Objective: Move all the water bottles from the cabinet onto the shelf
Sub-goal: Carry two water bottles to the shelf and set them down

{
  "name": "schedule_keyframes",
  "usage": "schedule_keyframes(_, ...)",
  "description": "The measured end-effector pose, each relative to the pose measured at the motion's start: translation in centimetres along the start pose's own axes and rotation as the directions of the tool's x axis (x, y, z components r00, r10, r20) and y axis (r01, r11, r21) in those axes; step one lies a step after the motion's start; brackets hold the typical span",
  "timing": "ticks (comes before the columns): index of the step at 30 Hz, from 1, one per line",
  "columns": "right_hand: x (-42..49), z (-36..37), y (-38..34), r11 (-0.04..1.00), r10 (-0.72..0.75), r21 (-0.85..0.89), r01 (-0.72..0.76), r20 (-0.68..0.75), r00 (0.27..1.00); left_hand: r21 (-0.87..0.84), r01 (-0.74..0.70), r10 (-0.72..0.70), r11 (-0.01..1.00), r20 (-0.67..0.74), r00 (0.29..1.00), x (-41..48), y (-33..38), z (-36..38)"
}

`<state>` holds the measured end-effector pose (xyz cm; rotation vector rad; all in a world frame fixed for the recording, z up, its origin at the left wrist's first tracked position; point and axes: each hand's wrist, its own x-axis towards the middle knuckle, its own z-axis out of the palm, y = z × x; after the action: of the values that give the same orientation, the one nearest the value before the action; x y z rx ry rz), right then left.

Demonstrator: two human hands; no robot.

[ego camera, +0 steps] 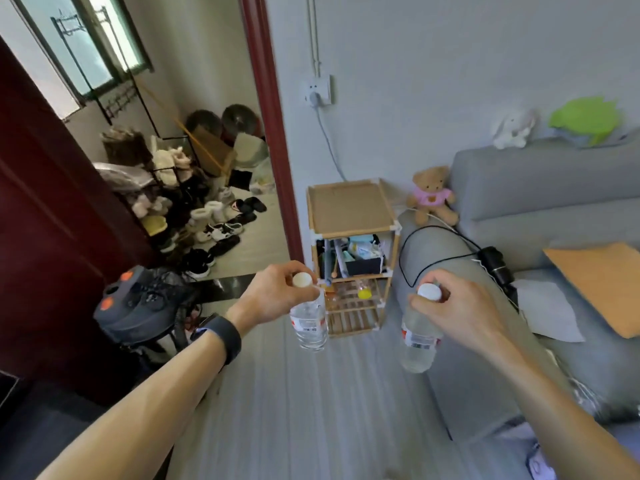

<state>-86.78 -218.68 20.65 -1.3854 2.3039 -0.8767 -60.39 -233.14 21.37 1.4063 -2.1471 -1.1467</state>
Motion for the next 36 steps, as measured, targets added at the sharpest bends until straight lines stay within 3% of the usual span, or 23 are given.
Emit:
schedule_keyframes(6,12.4,-1.3,1.2,0.998,-0.059,0.011,0.058,0.031,0.998,-0.035,0.042,-0.044,0.998,-0.060,0.997,10.5,2.6,0.7)
schedule_keyframes(22,41.2,2.2,2.8,0.999,0.036,0.016,-0.037,0.086,0.996,-0.017,0.014,-0.011,1.000,0.146,0.989,42.7,4.1,1.6)
schedule_keyframes(29,51.5,4.1,3.8,0.999,0.026,0.028,-0.029,0.112,0.993,-0.030,0.034,-0.032,0.999,0.082,0.996,52.6,4.8,3.0)
schedule_keyframes(36,62.0,8.0,5.0,0.995,-0.048,-0.065,0.072,0.310,0.949,-0.059,0.176,-0.176,0.983,-0.009,0.984,60.1,5.8,5.6)
